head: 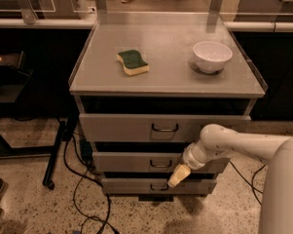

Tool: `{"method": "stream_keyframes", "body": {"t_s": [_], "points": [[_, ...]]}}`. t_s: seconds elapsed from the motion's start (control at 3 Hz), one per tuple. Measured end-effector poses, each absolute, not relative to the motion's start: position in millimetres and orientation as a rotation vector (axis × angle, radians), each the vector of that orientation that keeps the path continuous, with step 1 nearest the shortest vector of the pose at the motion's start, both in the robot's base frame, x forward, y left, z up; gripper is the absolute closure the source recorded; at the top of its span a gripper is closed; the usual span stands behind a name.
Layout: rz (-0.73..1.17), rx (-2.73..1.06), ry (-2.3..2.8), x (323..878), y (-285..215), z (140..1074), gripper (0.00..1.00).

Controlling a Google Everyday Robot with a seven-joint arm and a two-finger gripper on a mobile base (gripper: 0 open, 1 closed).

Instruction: Open middle drawer

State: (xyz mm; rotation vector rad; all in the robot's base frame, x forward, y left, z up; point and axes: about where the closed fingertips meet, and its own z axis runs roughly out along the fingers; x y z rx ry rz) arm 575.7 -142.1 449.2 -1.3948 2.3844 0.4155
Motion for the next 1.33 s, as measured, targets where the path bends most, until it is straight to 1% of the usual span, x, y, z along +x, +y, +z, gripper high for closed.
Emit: {"method": "stream_keyframes", "body": {"t_s": [1.0, 1.33], "points": [[0.423, -1.508, 2.417, 563.6, -128.7, 423.3, 0.0], [0.429, -1.54, 2.438, 543.3, -132.7, 423.0, 0.0]]}}
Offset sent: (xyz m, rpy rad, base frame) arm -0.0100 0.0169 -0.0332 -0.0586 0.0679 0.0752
